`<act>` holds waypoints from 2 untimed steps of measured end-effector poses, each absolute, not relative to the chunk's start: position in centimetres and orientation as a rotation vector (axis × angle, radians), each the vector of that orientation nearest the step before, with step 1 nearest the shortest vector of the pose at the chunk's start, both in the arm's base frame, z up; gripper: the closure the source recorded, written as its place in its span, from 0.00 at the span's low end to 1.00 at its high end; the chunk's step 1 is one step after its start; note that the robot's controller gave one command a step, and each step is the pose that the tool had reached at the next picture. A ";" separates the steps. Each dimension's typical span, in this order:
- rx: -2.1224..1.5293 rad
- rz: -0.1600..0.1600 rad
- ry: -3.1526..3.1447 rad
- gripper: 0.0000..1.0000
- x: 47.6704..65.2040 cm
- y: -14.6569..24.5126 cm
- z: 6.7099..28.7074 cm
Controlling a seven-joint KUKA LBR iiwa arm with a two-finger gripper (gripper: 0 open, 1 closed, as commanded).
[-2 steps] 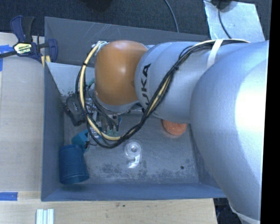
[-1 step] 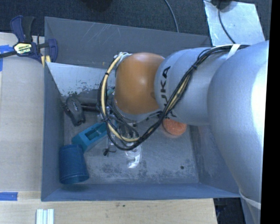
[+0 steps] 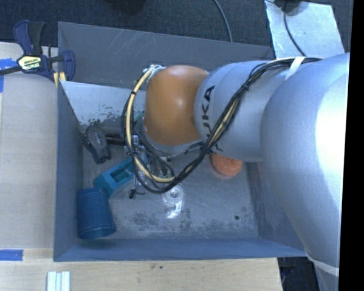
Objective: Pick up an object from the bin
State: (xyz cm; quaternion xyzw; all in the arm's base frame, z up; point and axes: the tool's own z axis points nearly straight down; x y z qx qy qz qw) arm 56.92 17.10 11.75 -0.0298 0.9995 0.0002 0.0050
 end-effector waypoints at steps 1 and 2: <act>-0.083 0.005 3.134 0.00 57.2 17.9 12.9; -0.408 0.007 3.100 1.00 58.5 14.9 7.1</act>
Offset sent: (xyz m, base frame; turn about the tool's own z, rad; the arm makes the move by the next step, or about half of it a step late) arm 0.0136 -0.0228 -0.0475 -0.2039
